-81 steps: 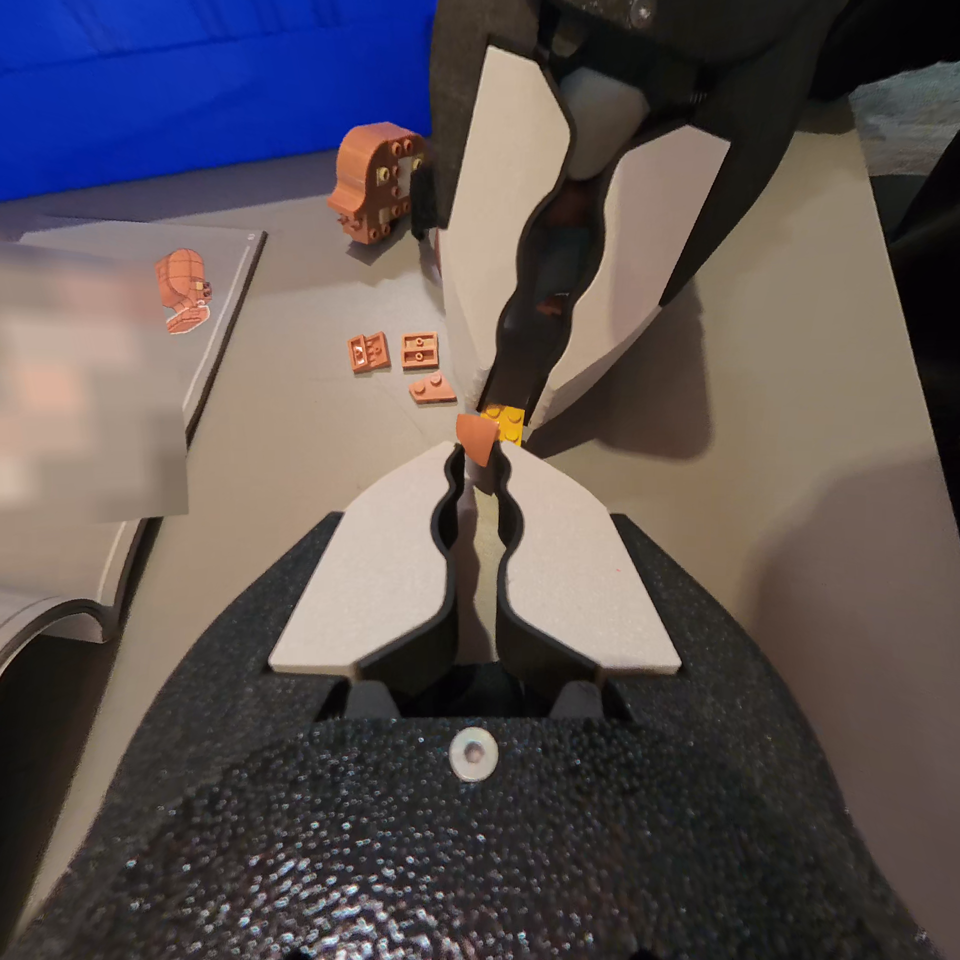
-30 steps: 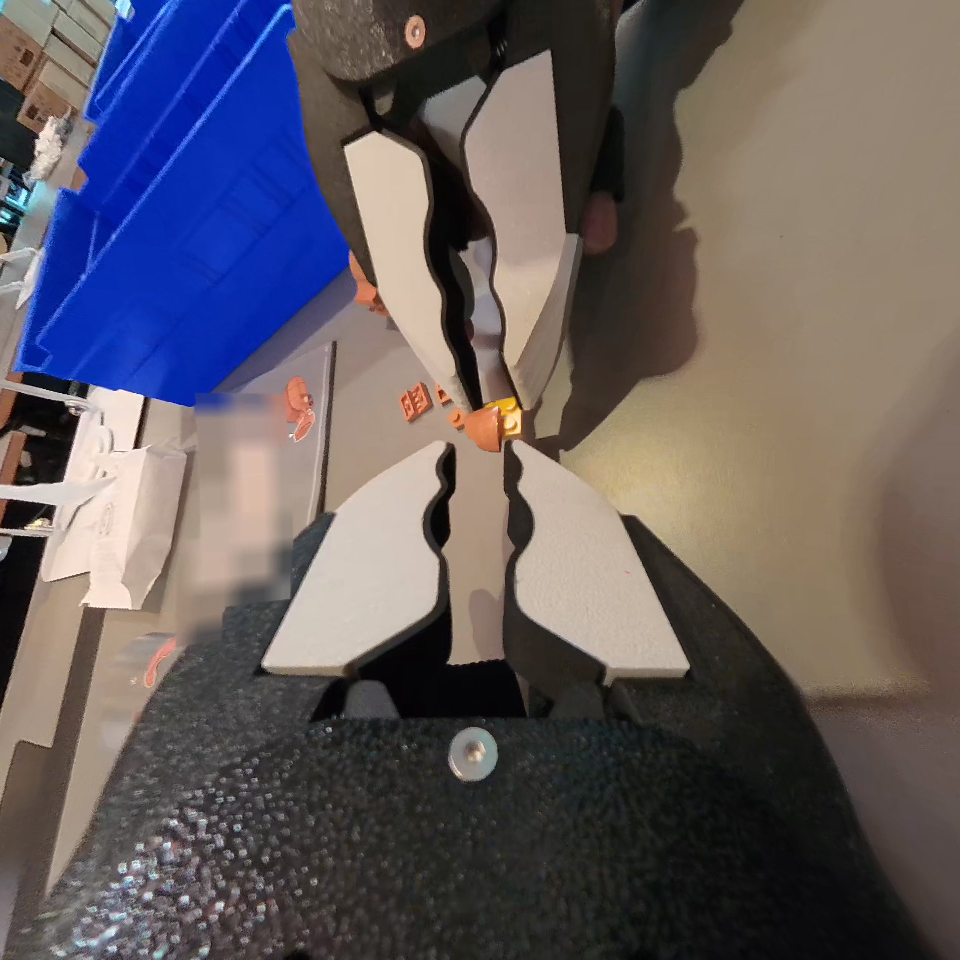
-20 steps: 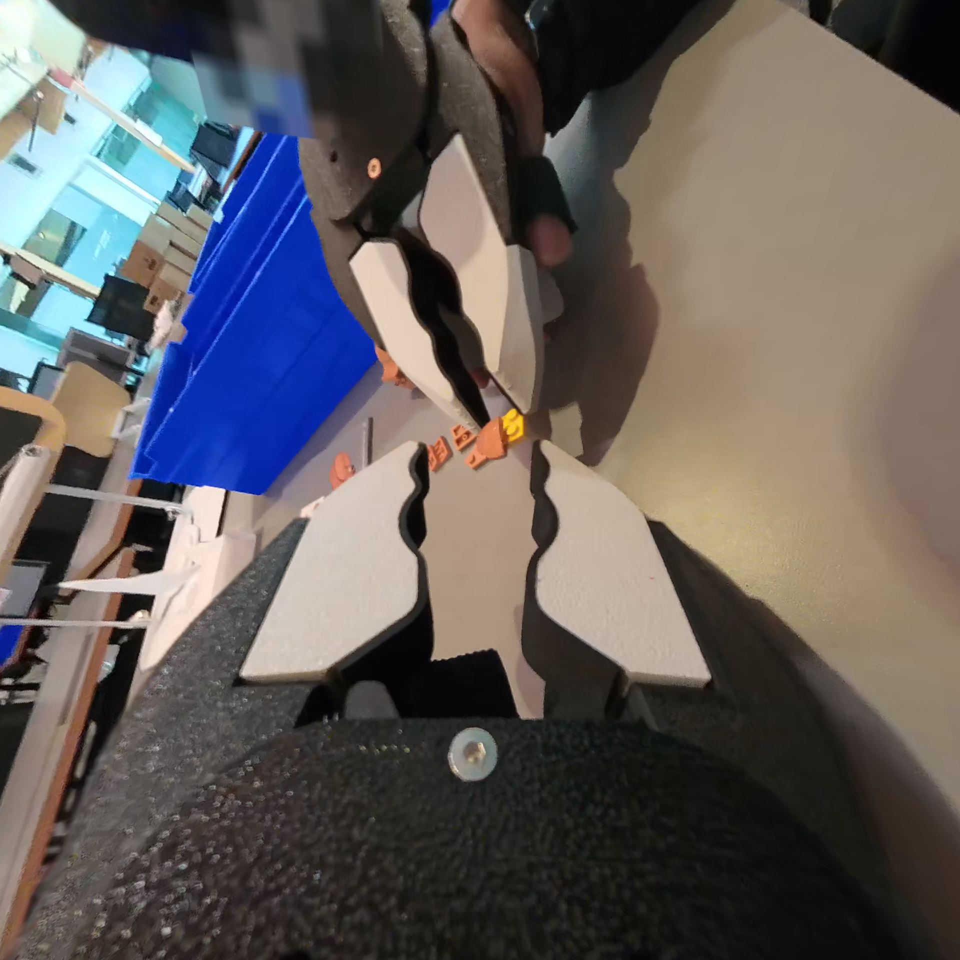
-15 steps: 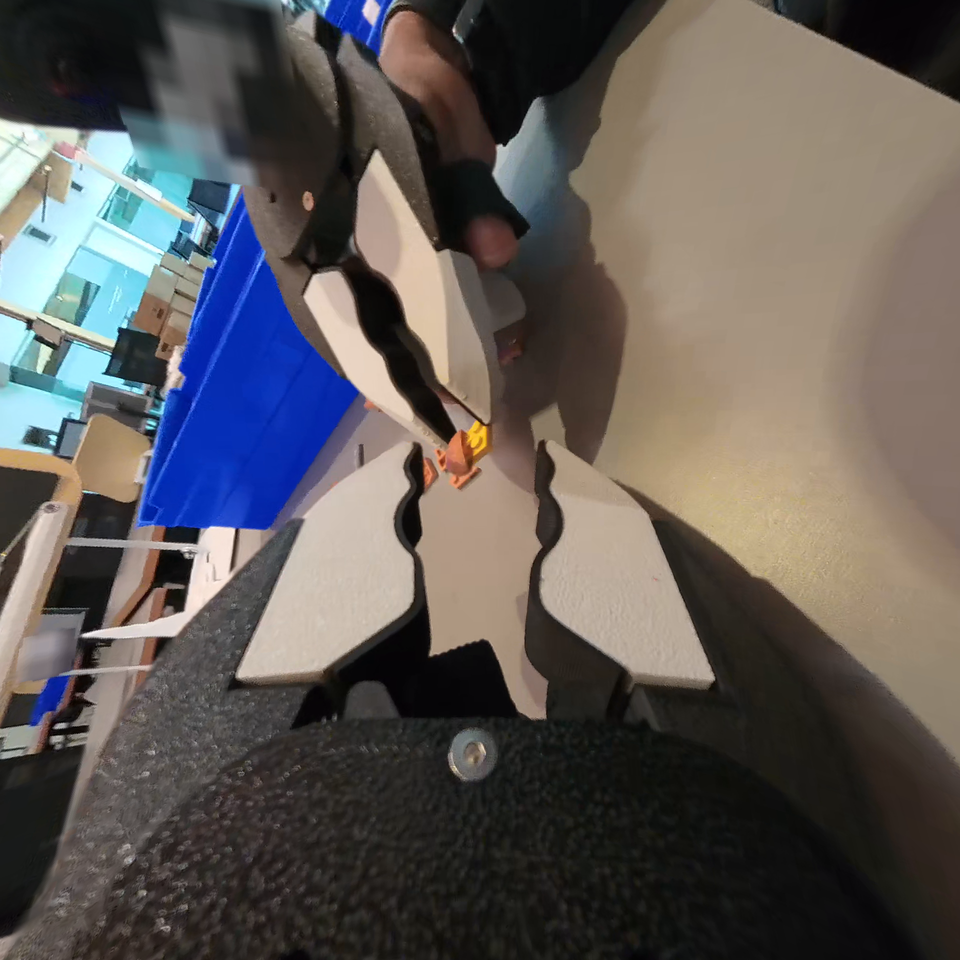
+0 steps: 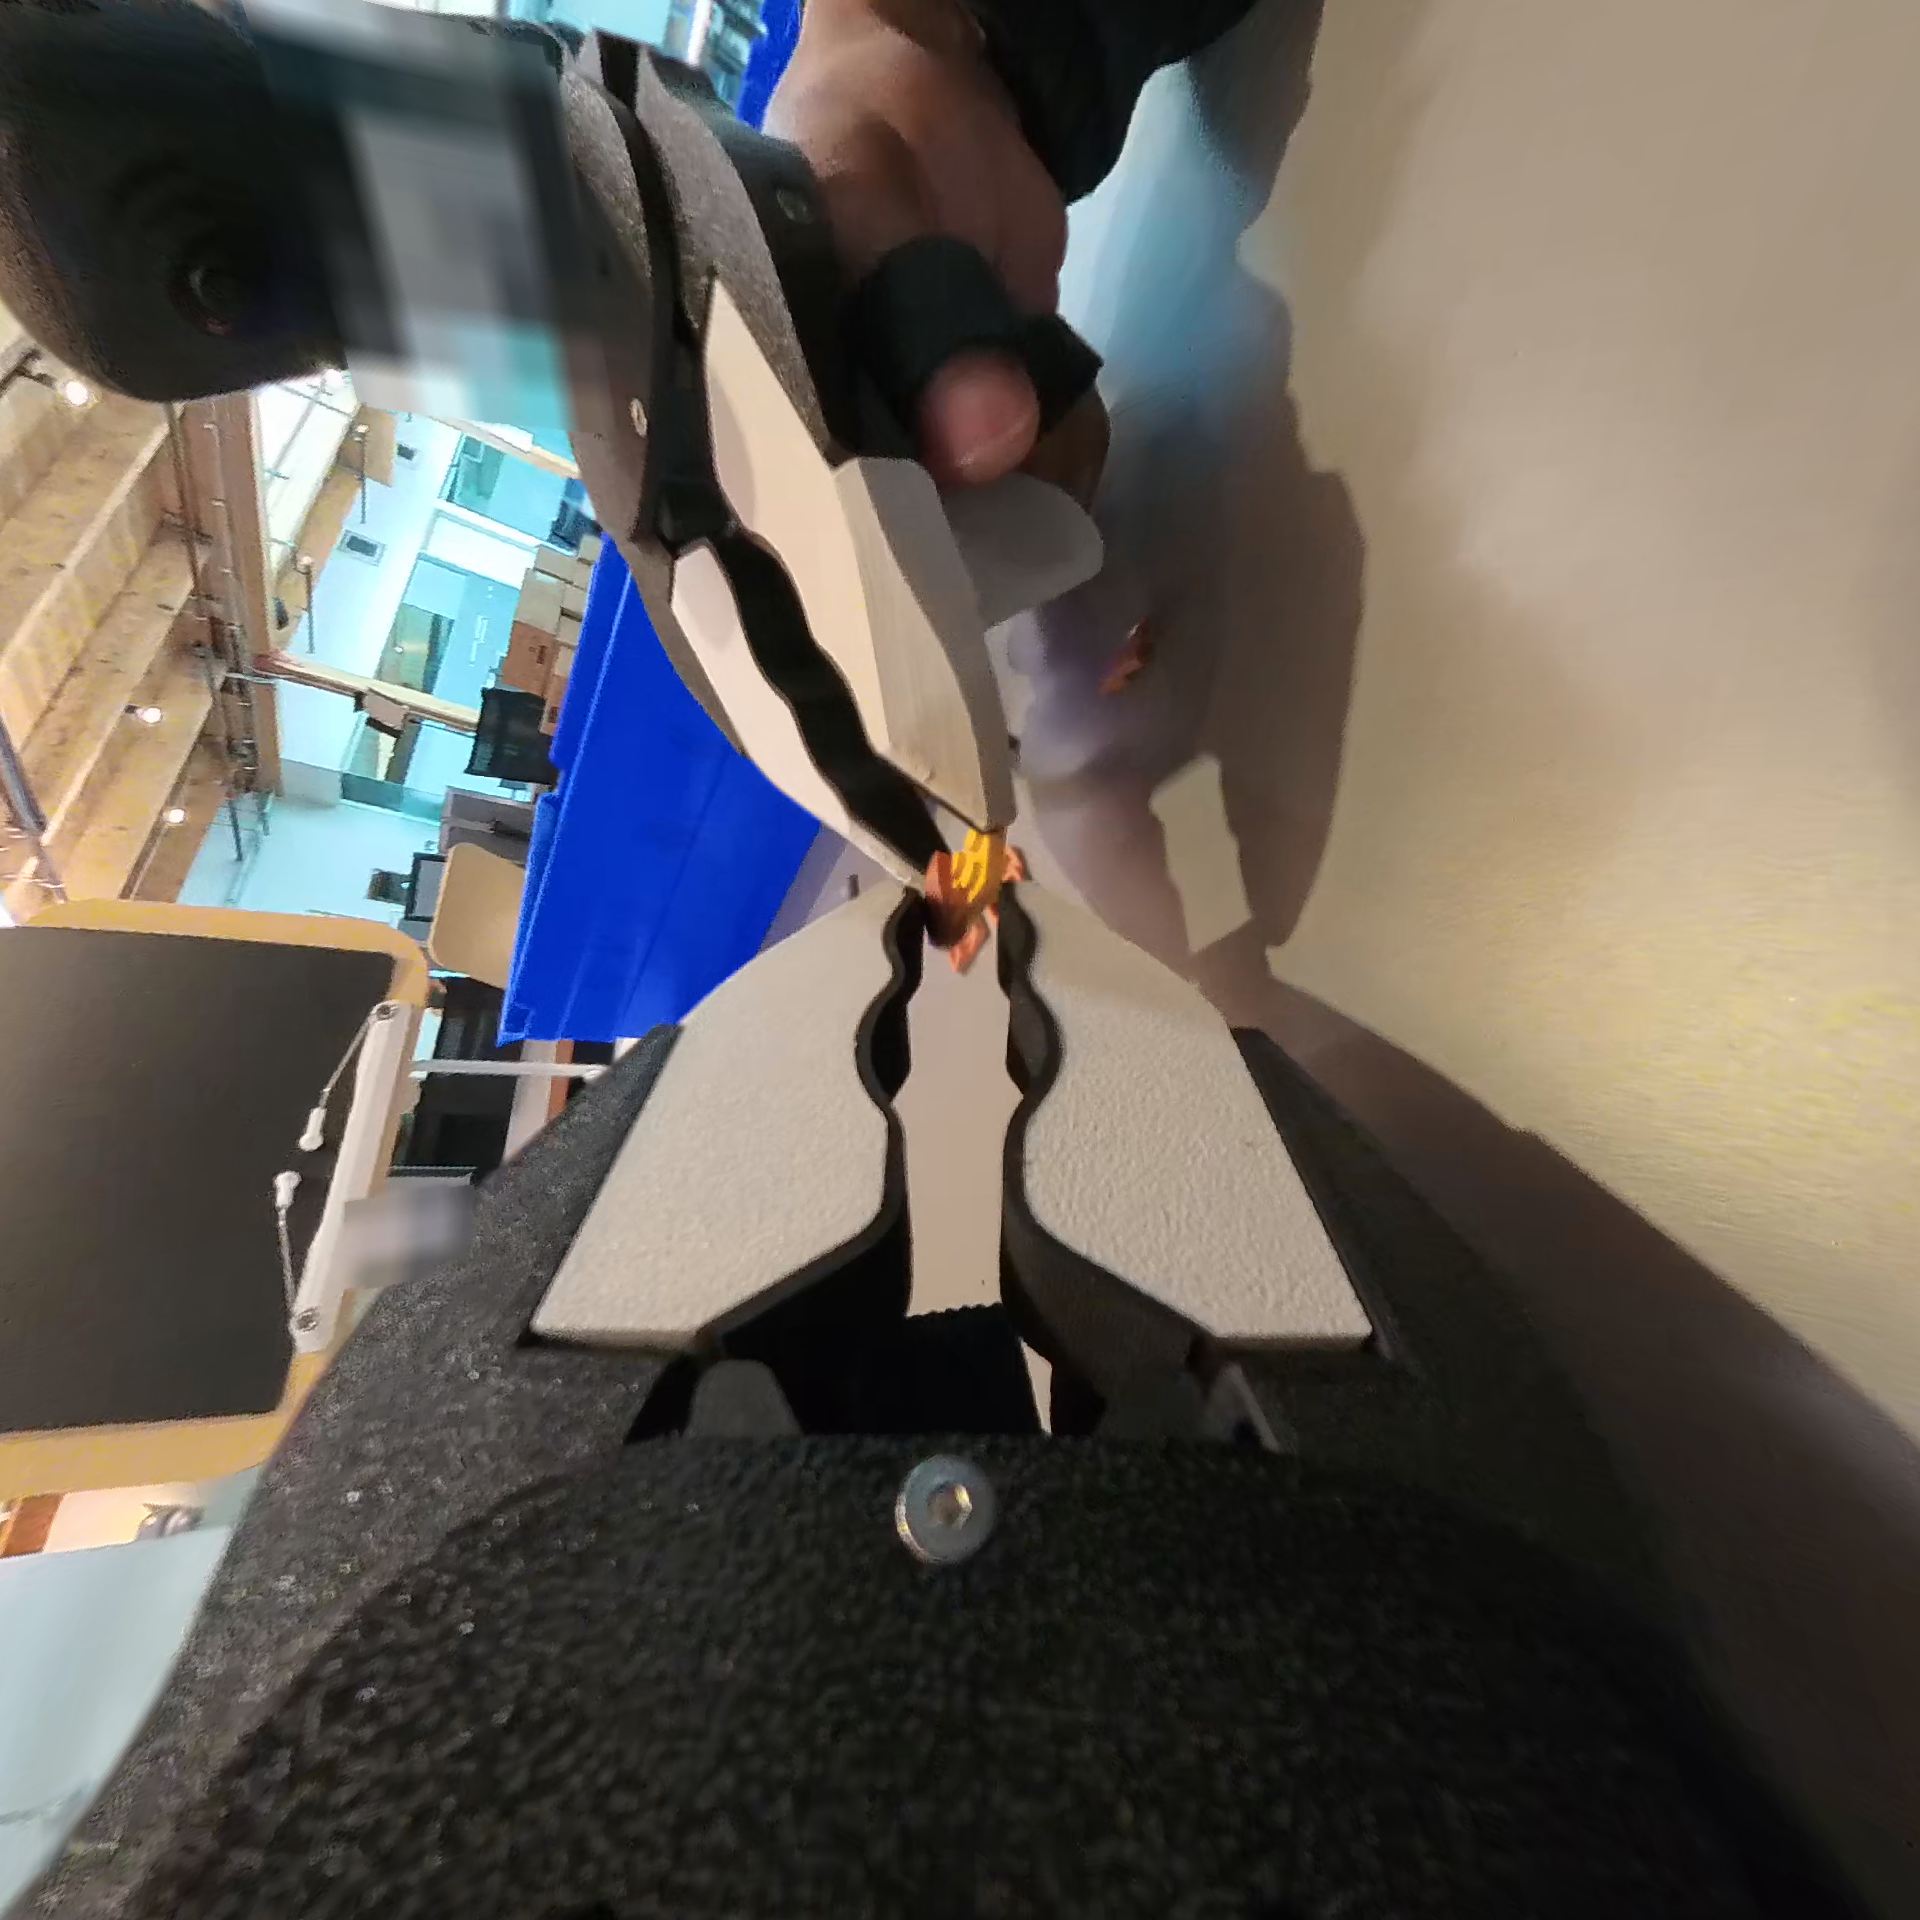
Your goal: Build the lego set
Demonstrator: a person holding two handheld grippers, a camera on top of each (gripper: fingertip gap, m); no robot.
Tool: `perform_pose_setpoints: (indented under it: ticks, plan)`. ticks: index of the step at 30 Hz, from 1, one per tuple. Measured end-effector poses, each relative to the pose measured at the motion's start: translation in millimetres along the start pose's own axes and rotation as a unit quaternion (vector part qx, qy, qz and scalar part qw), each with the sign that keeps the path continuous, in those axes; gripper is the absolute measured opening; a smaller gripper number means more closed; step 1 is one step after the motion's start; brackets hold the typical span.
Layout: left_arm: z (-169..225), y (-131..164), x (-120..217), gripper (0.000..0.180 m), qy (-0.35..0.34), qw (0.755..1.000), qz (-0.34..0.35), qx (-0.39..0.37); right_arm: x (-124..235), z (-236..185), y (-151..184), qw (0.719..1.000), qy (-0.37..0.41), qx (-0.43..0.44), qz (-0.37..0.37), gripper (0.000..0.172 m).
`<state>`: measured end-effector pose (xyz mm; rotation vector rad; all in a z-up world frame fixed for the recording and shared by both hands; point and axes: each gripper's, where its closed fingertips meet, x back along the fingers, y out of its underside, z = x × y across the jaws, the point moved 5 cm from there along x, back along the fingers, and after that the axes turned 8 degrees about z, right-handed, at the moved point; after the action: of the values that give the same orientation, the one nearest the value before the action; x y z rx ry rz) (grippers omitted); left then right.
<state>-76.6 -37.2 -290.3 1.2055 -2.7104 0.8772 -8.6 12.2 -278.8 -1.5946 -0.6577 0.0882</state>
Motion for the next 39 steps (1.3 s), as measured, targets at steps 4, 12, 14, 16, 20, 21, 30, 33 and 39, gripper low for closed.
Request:
perform_pose_setpoints:
  ticks: [4,12,14,16,20,21,30,33,39]
  plan:
    - [-1,1,0,0.013,-0.01,1.0,-0.013,-0.017,0,2,-1,1.0,0.006,-0.005,0.002,0.015]
    - [-1,3,-1,0.009,-0.018,0.999,-0.024,-0.042,0,1,-1,1.0,-0.001,-0.013,0.006,0.015]
    - [-1,3,0,0.008,-0.022,0.999,-0.022,-0.044,1,2,-2,1.0,-0.003,-0.016,0.008,0.015]
    - [-2,2,0,0.008,-0.025,0.998,-0.02,-0.045,1,1,-2,1.0,-0.005,-0.019,0.011,0.015]
    - [-4,1,1,0.007,-0.037,0.998,-0.016,-0.049,3,1,-5,0.999,-0.014,-0.034,0.023,0.015]
    - [-5,0,1,0.006,-0.038,0.998,-0.017,-0.051,3,1,-5,0.999,-0.016,-0.038,0.026,0.015]
    - [-7,-4,3,0.005,-0.041,0.996,-0.034,-0.078,4,0,-9,0.997,-0.022,-0.065,0.035,0.015]
    - [-8,-5,3,0.004,-0.043,0.996,-0.036,-0.071,5,-1,-10,0.997,-0.023,-0.069,0.04,0.015]
    - [-8,-4,2,0.004,-0.033,0.997,-0.038,-0.058,4,0,-9,0.996,-0.022,-0.073,0.037,0.015]
